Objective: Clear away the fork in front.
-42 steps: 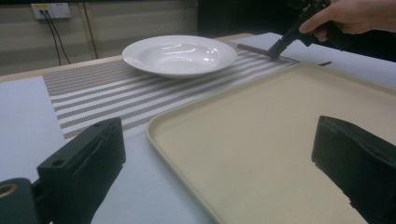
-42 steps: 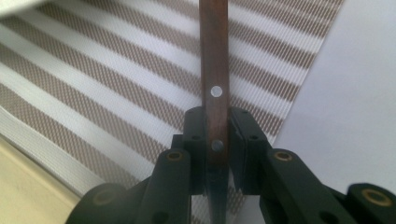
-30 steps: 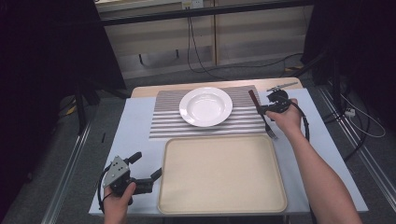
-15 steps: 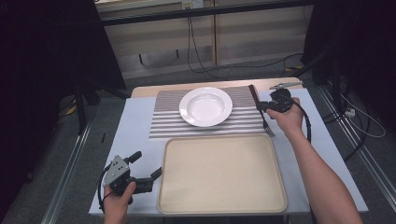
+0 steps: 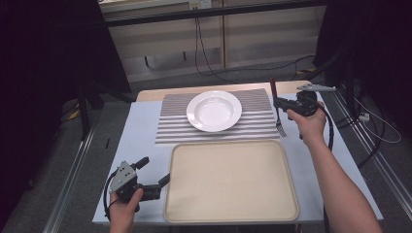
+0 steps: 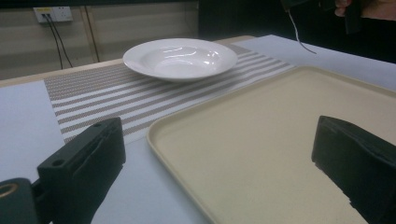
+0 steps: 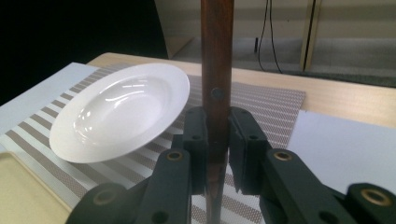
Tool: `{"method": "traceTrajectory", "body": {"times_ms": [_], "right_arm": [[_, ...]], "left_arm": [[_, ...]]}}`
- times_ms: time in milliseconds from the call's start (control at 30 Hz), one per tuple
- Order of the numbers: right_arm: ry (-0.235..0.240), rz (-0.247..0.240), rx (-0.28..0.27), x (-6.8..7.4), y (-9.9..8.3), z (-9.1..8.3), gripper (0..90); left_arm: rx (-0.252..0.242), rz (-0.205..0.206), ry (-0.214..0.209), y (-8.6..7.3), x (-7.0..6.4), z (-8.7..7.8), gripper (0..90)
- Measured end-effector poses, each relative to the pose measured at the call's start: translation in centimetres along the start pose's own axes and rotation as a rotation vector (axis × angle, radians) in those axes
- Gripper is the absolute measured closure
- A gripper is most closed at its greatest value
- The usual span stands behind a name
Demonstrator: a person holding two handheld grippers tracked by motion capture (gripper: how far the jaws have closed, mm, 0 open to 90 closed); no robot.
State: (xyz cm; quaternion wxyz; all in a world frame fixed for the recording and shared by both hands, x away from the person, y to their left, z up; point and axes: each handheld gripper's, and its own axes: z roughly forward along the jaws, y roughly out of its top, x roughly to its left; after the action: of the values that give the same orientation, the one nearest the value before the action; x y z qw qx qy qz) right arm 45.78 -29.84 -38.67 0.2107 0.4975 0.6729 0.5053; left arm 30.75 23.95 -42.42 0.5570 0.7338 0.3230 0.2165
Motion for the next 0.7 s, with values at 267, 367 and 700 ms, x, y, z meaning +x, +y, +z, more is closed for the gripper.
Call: {"method": "traceTrajectory", "body": {"times_ms": [267,367,700], "right_arm": [[0.057,-0.009,-0.085,1.5,-0.1,-1.8,78.2],[0.089,-0.005,-0.113,2.6,-0.8,-2.4,78.2],[0.173,-0.004,-0.159,5.6,-2.8,-4.6,78.2]], "left_arm": [[-0.017,-0.022,0.003,0.4,0.2,-0.1,2.9],[-0.025,-0.027,0.0,0.6,0.1,-0.1,2.9],[-0.034,-0.03,-0.025,1.6,-0.6,0.5,2.9]]}}
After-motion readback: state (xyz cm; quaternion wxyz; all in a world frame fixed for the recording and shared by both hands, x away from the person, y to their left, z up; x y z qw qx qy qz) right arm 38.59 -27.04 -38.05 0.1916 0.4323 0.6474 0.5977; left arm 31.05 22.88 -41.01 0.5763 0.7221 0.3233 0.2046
